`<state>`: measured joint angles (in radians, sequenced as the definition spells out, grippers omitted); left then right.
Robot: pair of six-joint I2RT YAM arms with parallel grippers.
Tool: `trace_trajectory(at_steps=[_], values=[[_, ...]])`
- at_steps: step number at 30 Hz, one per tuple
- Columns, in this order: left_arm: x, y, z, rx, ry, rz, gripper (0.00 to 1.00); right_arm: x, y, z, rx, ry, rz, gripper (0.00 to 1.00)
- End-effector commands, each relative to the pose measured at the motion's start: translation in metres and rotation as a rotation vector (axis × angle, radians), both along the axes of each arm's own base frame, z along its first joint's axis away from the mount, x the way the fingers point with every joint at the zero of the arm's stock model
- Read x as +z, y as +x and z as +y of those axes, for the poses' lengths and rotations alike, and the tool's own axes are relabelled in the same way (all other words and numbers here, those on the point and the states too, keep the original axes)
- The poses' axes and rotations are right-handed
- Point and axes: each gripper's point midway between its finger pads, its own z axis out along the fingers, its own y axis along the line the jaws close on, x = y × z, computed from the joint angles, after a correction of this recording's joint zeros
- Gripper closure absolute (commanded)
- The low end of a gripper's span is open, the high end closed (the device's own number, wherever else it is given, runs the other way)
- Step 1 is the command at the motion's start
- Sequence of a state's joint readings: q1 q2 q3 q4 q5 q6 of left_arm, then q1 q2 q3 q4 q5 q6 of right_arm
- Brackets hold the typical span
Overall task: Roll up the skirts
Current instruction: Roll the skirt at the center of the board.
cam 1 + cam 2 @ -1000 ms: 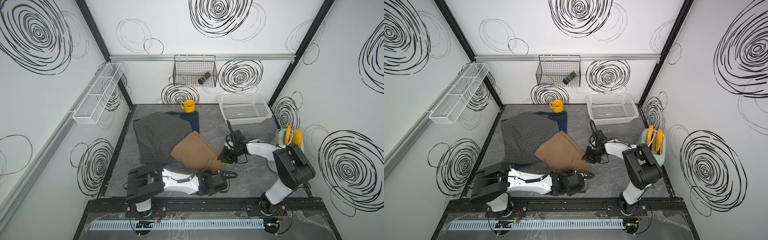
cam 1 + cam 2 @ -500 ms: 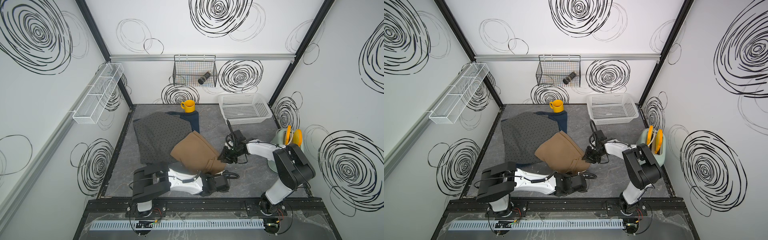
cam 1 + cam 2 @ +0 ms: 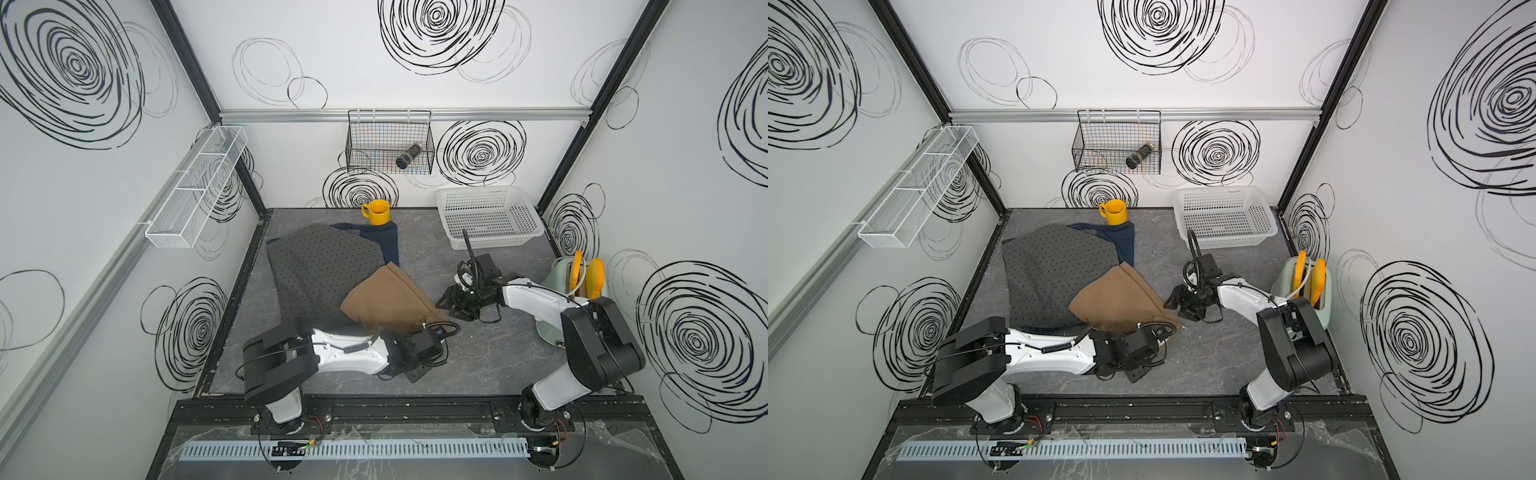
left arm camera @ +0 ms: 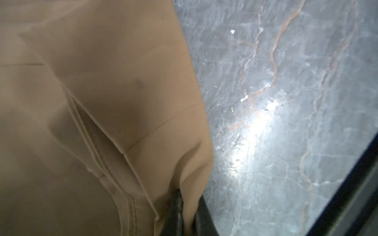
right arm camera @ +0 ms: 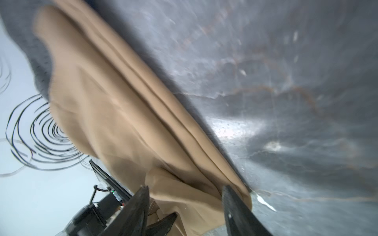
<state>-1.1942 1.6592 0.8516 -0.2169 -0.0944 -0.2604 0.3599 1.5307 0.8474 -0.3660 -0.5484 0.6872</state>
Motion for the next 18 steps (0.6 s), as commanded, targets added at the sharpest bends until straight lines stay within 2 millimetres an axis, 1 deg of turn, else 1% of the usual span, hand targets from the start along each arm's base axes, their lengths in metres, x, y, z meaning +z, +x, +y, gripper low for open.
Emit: trace_trajectory(at_steps=[1, 4, 7, 8, 9, 12, 14, 16, 18], values=[[0.007, -0.025, -0.016, 0.011, -0.149, 0.189, 1.00, 0.011, -0.005, -0.015, 0.014, -0.009, -0.061, 0.38], [0.017, -0.029, -0.028, 0.021, -0.268, 0.274, 1.00, 0.015, -0.020, -0.019, 0.067, 0.011, -0.101, 0.37], [0.023, -0.026, -0.031, 0.064, -0.349, 0.340, 1.00, 0.021, -0.036, -0.022, 0.095, 0.031, -0.159, 0.27], [0.026, -0.024, -0.032, 0.076, -0.380, 0.363, 1.00, 0.023, -0.042, -0.021, 0.106, 0.054, -0.180, 0.24], [0.029, -0.023, -0.033, 0.080, -0.413, 0.386, 1.00, 0.026, -0.049, -0.018, 0.124, 0.085, -0.193, 0.23], [0.039, -0.017, -0.033, 0.112, -0.496, 0.419, 1.00, 0.023, -0.064, -0.016, 0.138, 0.117, -0.188, 0.24], [0.044, -0.015, -0.032, 0.126, -0.531, 0.430, 1.00, 0.015, -0.068, -0.023, 0.114, 0.062, -0.149, 0.29], [0.048, -0.013, -0.032, 0.137, -0.578, 0.458, 1.00, 0.005, -0.074, -0.033, 0.092, -0.008, -0.092, 0.29], [0.053, -0.012, -0.031, 0.148, -0.622, 0.476, 1.00, -0.001, -0.079, -0.036, 0.100, -0.043, -0.061, 0.30]])
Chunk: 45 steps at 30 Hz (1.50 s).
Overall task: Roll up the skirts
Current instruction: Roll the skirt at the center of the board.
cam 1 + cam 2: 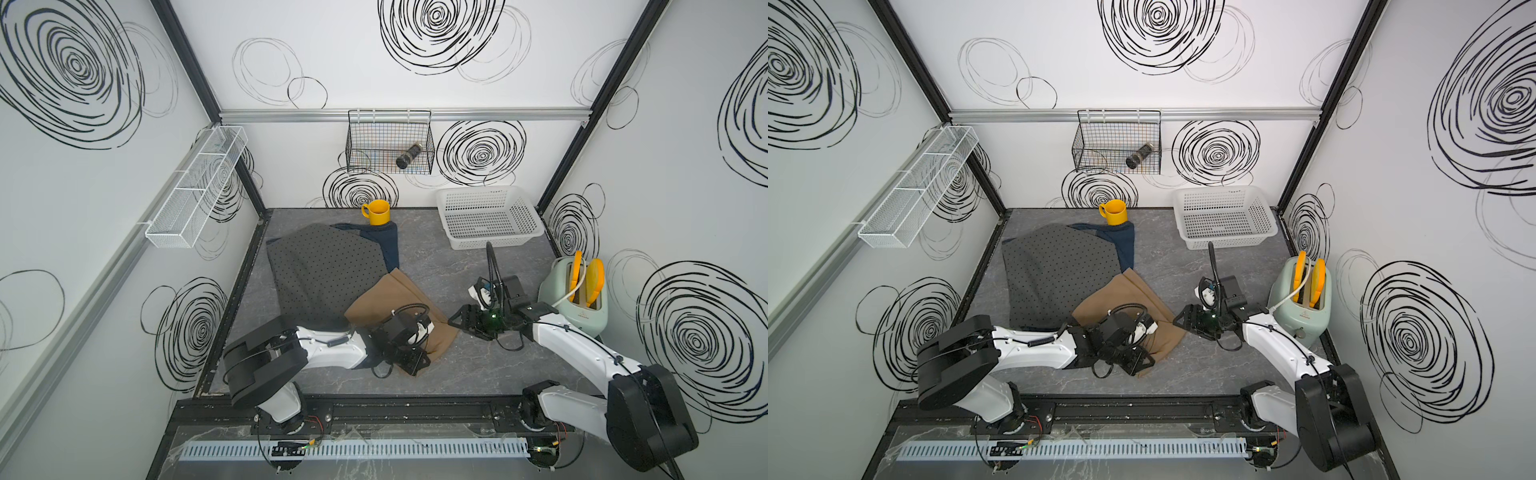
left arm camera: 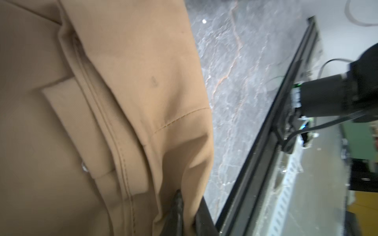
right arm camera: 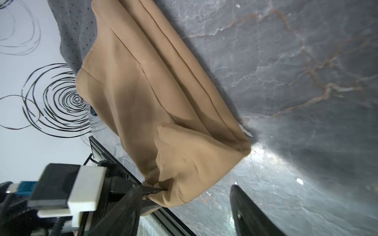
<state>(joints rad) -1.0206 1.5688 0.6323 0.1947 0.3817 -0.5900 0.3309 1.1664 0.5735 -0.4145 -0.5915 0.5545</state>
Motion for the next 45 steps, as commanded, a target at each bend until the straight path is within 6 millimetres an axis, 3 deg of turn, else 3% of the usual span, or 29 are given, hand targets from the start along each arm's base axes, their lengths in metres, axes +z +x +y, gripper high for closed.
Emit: trace_trajectory(at_steps=[1, 4, 9, 14, 18, 23, 26, 28, 40, 45], values=[[0.033, -0.002, -0.014, 0.008, -0.188, 0.055, 1.00, -0.012, -0.011, -0.010, 0.005, -0.086, 0.062, 0.30], [0.040, -0.005, -0.015, 0.010, -0.251, 0.074, 1.00, -0.010, -0.011, 0.004, 0.045, -0.034, 0.066, 0.30], [0.044, -0.005, -0.011, 0.026, -0.318, 0.093, 1.00, -0.011, 0.001, 0.016, 0.082, -0.094, 0.052, 0.25], [0.053, -0.001, -0.007, 0.034, -0.383, 0.083, 1.00, -0.038, 0.006, 0.006, 0.038, -0.196, 0.138, 0.25], [0.054, 0.003, -0.002, 0.051, -0.417, 0.090, 1.00, -0.044, 0.007, 0.009, 0.043, -0.196, 0.169, 0.26], [0.052, 0.007, 0.008, 0.086, -0.470, 0.124, 1.00, -0.024, 0.007, 0.005, 0.049, -0.213, 0.117, 0.24], [0.049, 0.002, 0.008, 0.073, -0.483, 0.142, 1.00, -0.008, 0.010, 0.007, 0.028, -0.134, 0.055, 0.07], [0.051, 0.000, 0.007, 0.063, -0.510, 0.155, 1.00, -0.003, 0.009, 0.019, 0.055, -0.031, 0.026, 0.04], [0.050, -0.006, 0.008, 0.049, -0.559, 0.164, 1.00, -0.036, -0.002, 0.020, 0.031, -0.138, 0.229, 0.10], [0.045, -0.005, 0.010, 0.057, -0.530, 0.147, 1.00, -0.028, -0.004, 0.020, -0.067, -0.052, 0.251, 0.16]])
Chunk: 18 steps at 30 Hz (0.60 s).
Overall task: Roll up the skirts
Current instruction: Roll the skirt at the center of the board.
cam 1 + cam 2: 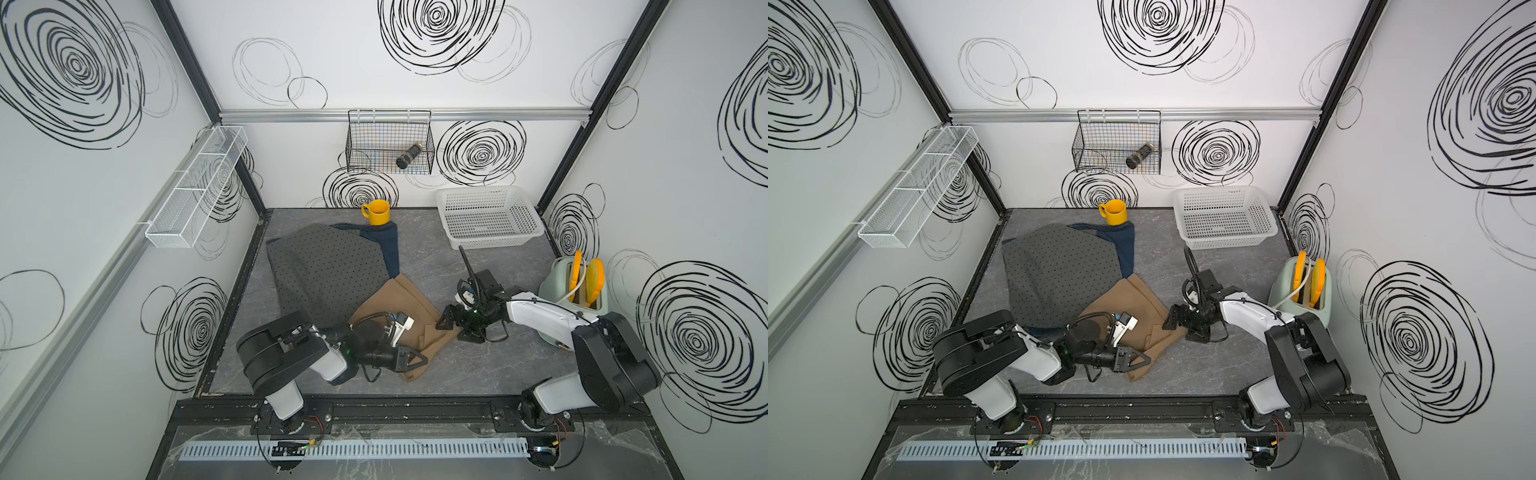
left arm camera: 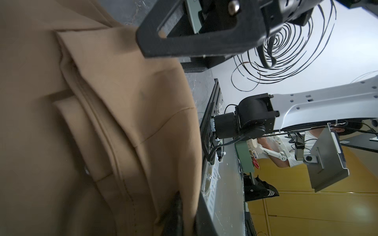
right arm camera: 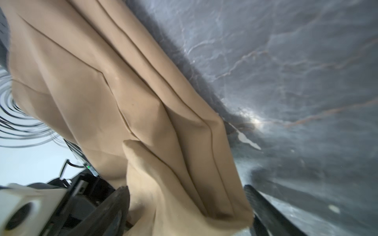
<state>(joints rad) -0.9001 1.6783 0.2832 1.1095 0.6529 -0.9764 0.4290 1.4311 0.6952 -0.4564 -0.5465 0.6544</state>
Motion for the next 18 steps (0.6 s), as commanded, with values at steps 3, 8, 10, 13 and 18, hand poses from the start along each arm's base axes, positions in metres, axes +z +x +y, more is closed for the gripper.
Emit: trace_trajectory(at_steps=[3, 8, 10, 13, 18], values=[[0.019, 0.002, -0.006, -0.009, -0.077, -0.057, 1.00, 0.008, 0.006, 0.011, -0.130, 0.081, 0.054, 0.27], [0.024, 0.004, -0.007, 0.011, -0.117, -0.028, 1.00, -0.003, 0.010, 0.020, -0.198, 0.025, 0.147, 0.43], [0.019, 0.005, -0.007, 0.018, -0.094, -0.029, 1.00, -0.004, 0.011, 0.021, -0.224, 0.003, 0.155, 0.55], [0.011, 0.008, -0.005, 0.042, -0.046, -0.038, 1.00, -0.010, 0.014, 0.001, -0.323, -0.080, 0.179, 0.91], [-0.003, 0.018, 0.000, 0.097, 0.074, -0.069, 0.99, -0.017, 0.006, -0.026, -0.461, -0.184, 0.254, 1.00]])
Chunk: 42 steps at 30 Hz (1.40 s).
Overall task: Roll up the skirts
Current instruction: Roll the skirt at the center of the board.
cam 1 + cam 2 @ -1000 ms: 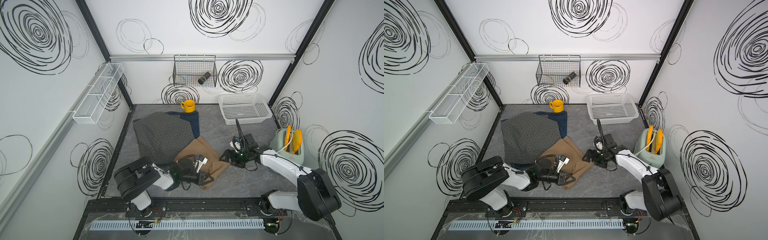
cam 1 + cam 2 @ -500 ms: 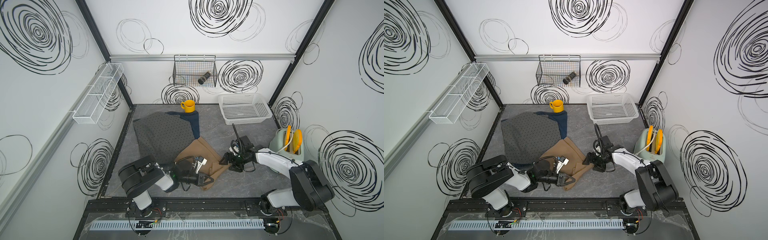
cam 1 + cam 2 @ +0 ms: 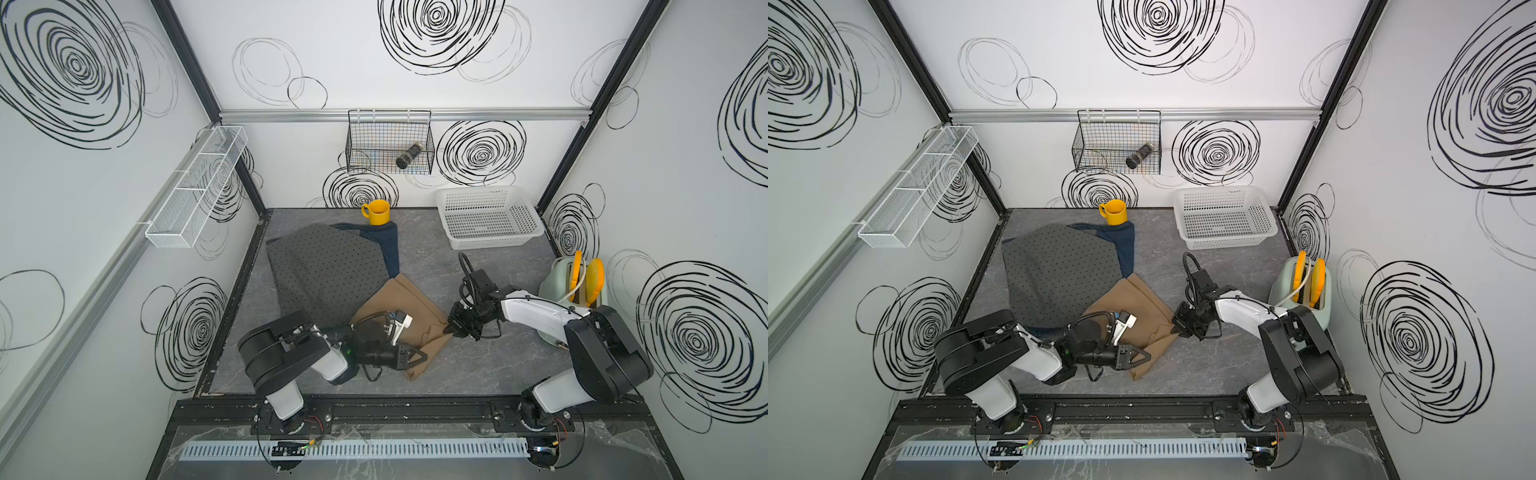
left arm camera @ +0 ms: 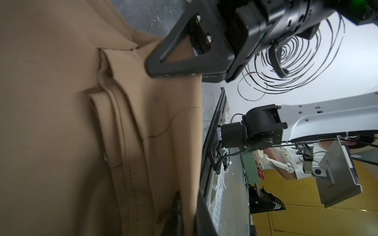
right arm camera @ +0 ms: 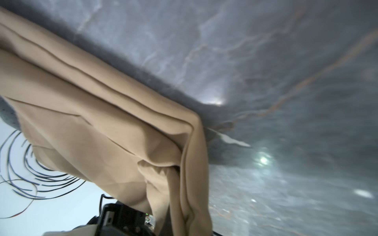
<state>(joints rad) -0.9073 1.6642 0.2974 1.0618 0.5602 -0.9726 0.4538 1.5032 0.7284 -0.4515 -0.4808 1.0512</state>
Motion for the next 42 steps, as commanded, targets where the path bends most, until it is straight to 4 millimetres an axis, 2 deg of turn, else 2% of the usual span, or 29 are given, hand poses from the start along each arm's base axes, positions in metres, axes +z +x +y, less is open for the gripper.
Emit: trace_trajectory(at_steps=[1, 4, 8, 11, 13, 15, 19, 21, 25, 29, 34, 38, 42], values=[[-0.001, 0.007, 0.000, 0.034, 0.066, -0.060, 0.98, -0.003, -0.003, -0.028, -0.149, -0.130, 0.066, 1.00], [0.000, 0.008, -0.004, 0.047, 0.096, -0.082, 0.98, 0.000, -0.007, -0.040, -0.221, -0.188, 0.097, 1.00], [0.001, 0.003, -0.011, 0.035, 0.127, -0.119, 0.76, 0.011, -0.006, -0.047, -0.281, -0.228, 0.098, 1.00], [0.000, 0.001, -0.009, 0.031, 0.171, -0.167, 0.52, 0.019, 0.004, -0.047, -0.284, -0.261, 0.079, 1.00], [0.003, 0.002, -0.004, 0.037, 0.201, -0.197, 0.42, 0.021, 0.009, -0.047, -0.269, -0.301, 0.087, 1.00], [0.004, 0.006, 0.005, 0.056, 0.261, -0.241, 0.36, 0.018, 0.011, -0.044, -0.246, -0.317, 0.094, 1.00], [0.004, 0.020, 0.027, 0.125, 0.444, -0.318, 0.34, 0.013, 0.015, -0.039, -0.215, -0.357, 0.113, 1.00], [0.013, 0.022, 0.027, 0.134, 0.467, -0.343, 0.34, 0.011, 0.017, -0.039, -0.207, -0.381, 0.126, 1.00], [0.031, 0.010, 0.010, 0.078, 0.430, -0.405, 0.27, 0.007, 0.024, -0.031, -0.190, -0.383, 0.141, 1.00], [0.021, -0.001, -0.006, -0.014, 0.404, -0.388, 0.26, 0.008, 0.031, -0.026, -0.178, -0.368, 0.139, 1.00], [0.026, -0.021, -0.032, -0.111, 0.399, -0.484, 0.19, 0.004, 0.033, -0.020, -0.163, -0.343, 0.144, 1.00], [0.014, -0.019, -0.042, -0.137, 0.480, -0.542, 0.17, -0.001, 0.033, -0.015, -0.137, -0.324, 0.162, 1.00], [0.001, -0.013, -0.042, -0.141, 0.569, -0.611, 0.14, 0.000, 0.035, -0.013, -0.126, -0.315, 0.150, 1.00]])
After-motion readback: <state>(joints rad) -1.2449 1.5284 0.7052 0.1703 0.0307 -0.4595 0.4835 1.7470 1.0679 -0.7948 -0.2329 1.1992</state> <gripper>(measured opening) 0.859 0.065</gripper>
